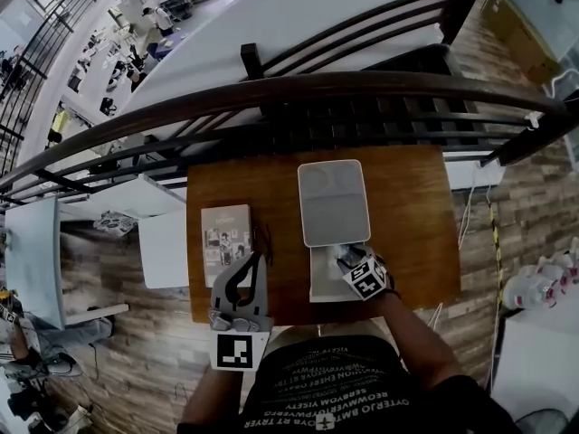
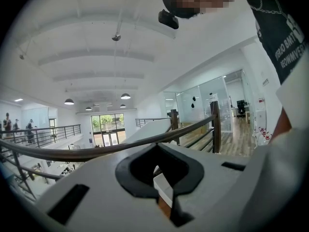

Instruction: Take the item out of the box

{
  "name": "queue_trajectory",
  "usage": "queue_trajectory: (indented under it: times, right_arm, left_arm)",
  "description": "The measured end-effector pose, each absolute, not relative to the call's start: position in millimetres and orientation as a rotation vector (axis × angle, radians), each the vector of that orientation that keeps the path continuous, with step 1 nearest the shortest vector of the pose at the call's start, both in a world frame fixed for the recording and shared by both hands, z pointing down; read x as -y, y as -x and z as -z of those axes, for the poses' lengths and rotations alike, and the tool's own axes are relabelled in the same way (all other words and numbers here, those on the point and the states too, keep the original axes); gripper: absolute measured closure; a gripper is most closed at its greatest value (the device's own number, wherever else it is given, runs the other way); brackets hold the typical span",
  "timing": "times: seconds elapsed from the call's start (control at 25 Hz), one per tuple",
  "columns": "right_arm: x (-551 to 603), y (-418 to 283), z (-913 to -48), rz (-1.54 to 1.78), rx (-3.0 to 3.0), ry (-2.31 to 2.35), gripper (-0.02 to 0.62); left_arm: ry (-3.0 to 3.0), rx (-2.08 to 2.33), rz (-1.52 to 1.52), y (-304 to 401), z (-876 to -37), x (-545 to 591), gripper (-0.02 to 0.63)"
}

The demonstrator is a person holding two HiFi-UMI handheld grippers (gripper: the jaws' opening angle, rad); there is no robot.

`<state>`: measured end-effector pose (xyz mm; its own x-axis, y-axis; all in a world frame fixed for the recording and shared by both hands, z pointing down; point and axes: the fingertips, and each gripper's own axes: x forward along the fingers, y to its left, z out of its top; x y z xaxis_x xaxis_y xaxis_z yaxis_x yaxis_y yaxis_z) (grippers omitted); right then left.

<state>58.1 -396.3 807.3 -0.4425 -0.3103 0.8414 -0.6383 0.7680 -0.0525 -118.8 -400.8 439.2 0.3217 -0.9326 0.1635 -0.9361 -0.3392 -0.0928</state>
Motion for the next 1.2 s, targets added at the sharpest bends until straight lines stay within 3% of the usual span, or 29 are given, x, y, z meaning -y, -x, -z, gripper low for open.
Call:
queue_trajectory:
  times: [0.28,0.48,0.6,1.2]
  right_arm:
    - [394.6,-58.0,-820.8,-0.311,1.922,-0.651,0.413]
    - [396.4,-65.8,-828.6,-0.228,1.865,-0.618,0.521]
    - [394.4,-65.9,-831.4,-0.213,1.860,-0.612,0.550]
    - [370.7,-67.1,-797.3,-0.328,1.964,-0.685,0.563]
  left_arm:
    - [-2.525,1.815,-0.295,122.6,-434.7,395.4,0.600]
    - [-2.525,1.817,-0.298,121.9,-435.0,388.4,0.600]
    - [-2.539,1.826,-0.281,124.3,-433.4,381.4,0.600]
    - [-2.581,1.808,-0.250,127.4,-416.4,350.5,0.600]
